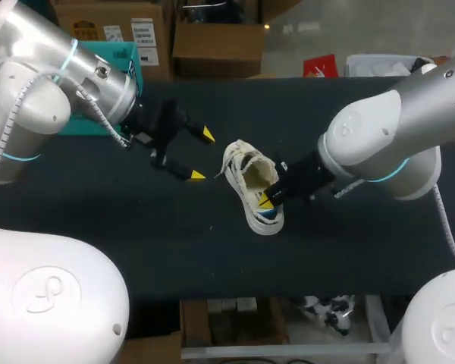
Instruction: Open the shoe tongue, take the insole out of the shoe, put the insole back into the shoe, and pack the shoe into the shoebox
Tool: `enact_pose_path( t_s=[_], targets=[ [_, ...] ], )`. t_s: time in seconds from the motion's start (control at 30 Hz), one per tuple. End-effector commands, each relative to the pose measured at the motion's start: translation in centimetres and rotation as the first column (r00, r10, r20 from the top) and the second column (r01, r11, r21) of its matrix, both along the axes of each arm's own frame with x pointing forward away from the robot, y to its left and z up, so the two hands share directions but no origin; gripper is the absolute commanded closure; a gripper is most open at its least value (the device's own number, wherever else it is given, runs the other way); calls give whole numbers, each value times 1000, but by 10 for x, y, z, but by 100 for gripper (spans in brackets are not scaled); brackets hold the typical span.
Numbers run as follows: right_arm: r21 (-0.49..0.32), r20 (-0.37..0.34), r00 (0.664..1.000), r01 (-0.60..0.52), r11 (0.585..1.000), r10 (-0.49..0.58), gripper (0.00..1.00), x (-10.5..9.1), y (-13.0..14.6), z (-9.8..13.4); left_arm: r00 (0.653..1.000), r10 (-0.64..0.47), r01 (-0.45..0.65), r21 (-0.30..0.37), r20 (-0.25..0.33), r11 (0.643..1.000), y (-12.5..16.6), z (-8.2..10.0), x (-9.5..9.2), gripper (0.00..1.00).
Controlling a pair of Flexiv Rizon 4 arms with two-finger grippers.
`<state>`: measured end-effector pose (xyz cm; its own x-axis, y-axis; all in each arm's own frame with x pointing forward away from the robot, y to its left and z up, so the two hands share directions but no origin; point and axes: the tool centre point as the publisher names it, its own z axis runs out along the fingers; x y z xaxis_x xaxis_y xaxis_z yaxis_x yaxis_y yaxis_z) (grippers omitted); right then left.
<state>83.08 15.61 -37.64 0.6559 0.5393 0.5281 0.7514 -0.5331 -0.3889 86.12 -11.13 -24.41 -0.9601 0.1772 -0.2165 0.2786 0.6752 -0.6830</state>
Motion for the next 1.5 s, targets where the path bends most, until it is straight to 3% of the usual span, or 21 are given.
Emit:
enact_pose_path(
  t_s=[0.03, 0.07, 0.57, 0.67, 0.73, 1.03, 1.13, 1.2, 1.37, 1.5],
  targets=[
    [13, -22, 1000, -7, 1000, 8, 100, 8, 5, -25, 978, 207, -208, 119, 20, 971, 0, 1, 11, 0],
    [25, -21, 1000, -4, 1000, 5, 100, 8, 3, -27, 970, 241, -243, 168, 32, 955, 0, 2, 13, 0],
    [26, 13, 1000, -7, 1000, 6, 100, 7, -1, -28, 970, 241, -243, 168, 32, 955, 0, 2, 13, 0],
    [23, 19, 1000, -11, 1000, 10, 100, 7, -1, -26, 948, 318, -304, 213, -34, 929, -1, -4, 22, 0],
    [18, 24, 1000, -14, 1000, 14, 100, 8, -1, -24, 918, 396, -379, 250, -20, 891, -1, -6, 26, 0],
    [-15, 60, 997, -48, 999, 49, 100, 7, -3, -15, 918, 396, -379, 250, -20, 891, -1, -6, 26, 0],
    [-32, 65, 995, -70, 997, 72, 100, 7, -3, -15, 821, 566, -511, 344, -78, 788, 0, -12, 34, 0],
    [-53, 63, 994, -81, 995, 84, 100, 8, -3, -15, 768, 640, -583, 382, -28, 717, 5, -13, 34, 0],
    [-81, 92, 989, -110, 991, 118, 100, 5, -6, -14, 768, 640, -583, 382, -28, 717, 5, -13, 34, 0],
    [-56, 136, 982, -125, 991, 132, 100, 0, -11, -3, 768, 640, -583, 382, -28, 717, 5, -13, 34, 0]
  ],
)
